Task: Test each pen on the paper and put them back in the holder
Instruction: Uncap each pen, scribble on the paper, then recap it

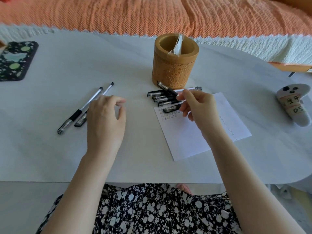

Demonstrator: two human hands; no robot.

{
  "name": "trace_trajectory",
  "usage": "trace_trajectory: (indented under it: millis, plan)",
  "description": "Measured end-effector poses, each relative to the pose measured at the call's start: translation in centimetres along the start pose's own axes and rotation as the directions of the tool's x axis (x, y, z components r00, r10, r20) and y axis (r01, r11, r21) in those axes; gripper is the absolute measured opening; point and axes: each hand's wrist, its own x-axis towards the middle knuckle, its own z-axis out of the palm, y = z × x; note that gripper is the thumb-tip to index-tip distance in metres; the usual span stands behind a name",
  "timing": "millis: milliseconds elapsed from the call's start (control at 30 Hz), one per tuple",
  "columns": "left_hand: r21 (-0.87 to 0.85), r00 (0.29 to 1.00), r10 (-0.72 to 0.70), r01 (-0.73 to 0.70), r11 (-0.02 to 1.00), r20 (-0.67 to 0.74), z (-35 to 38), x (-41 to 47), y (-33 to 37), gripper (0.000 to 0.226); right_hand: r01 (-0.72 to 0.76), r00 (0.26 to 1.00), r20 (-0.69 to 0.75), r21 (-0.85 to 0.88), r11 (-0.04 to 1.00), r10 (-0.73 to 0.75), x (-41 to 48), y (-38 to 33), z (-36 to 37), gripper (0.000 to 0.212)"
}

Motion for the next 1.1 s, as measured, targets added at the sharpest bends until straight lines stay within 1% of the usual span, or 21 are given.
trace_trajectory:
  millis: [133, 267, 367, 433, 500, 533, 600, 700, 767, 833, 900, 1000, 1100]
  plan:
    - [0.103, 0.996, -0.087, 0.088, 0.991, -0.017, -0.3, 0.7, -1.2, 0.024, -0.016, 1.0, -0.007, 0.02, 1.0, 0.016, -0.2, 0.1, -0.7, 0.025]
    - [0.107, 0.991, -0.13, 0.128, 0.986, 0.009, -0.2, 1.2, -2.0, 0.026, -0.009, 1.0, 0.005, 0.007, 1.0, 0.009, -0.3, 0.0, -0.8, 0.025]
    - [0.079, 0.99, -0.138, 0.137, 0.987, 0.007, -0.1, 1.5, -2.2, 0.029, 0.011, 1.0, 0.005, -0.025, 1.0, -0.011, -0.5, 0.0, -0.9, 0.015]
    - [0.053, 0.991, -0.133, 0.132, 0.99, 0.011, 0.0, 1.5, -2.3, 0.03, 0.073, 0.997, -0.019, -0.149, 0.986, -0.077, -0.4, 0.4, -1.2, 0.009]
    - [0.027, 0.993, -0.118, 0.118, 0.993, 0.011, 0.1, 1.4, -2.2, 0.031, 0.124, 0.99, -0.027, -0.339, 0.933, -0.141, -0.3, 0.8, -1.5, 0.018]
    - [0.007, 0.994, -0.113, 0.113, 0.994, 0.01, 0.0, 1.3, -2.1, 0.032, 0.128, 0.988, -0.023, -0.425, 0.896, -0.152, -0.2, 1.0, -1.7, 0.023]
    - [-0.04, 0.993, -0.115, 0.115, 0.993, 0.014, -0.1, 1.2, -1.7, 0.033, 0.107, 0.991, -0.012, -0.56, 0.822, -0.137, 0.1, 1.1, -1.9, 0.025]
    - [-0.109, 0.994, -0.111, 0.112, 0.988, 0.012, -0.4, 0.9, -0.9, 0.032, 0.069, 0.993, -0.027, -0.668, 0.741, -0.117, 0.5, 0.9, -1.8, 0.023]
    - [-0.166, 0.995, -0.099, 0.099, 0.981, 0.006, -0.5, 0.6, -0.3, 0.031, 0.077, 0.987, -0.057, -0.665, 0.742, -0.153, 0.7, 0.5, -1.6, 0.023]
    - [-0.213, 0.998, -0.06, 0.059, 0.975, 0.002, -0.5, 0.4, 0.3, 0.03, 0.107, 0.974, -0.094, -0.607, 0.787, -0.205, 0.9, 0.3, -1.5, 0.026]
    - [-0.259, 1.0, -0.023, 0.024, 0.966, 0.01, -0.5, 0.1, 0.6, 0.026, 0.132, 0.963, -0.118, -0.574, 0.808, -0.241, 1.2, 0.1, -1.4, 0.029]
    - [-0.307, 0.999, 0.024, -0.01, 0.952, 0.041, -0.5, -0.1, 1.1, 0.021, 0.146, 0.961, -0.118, -0.557, 0.818, -0.251, 1.9, 0.2, -0.8, 0.034]
    - [-0.336, 0.996, 0.067, -0.044, 0.941, 0.059, -0.4, -0.4, 1.8, 0.02, 0.147, 0.968, -0.103, -0.516, 0.844, -0.231, 2.2, 0.6, -0.3, 0.039]
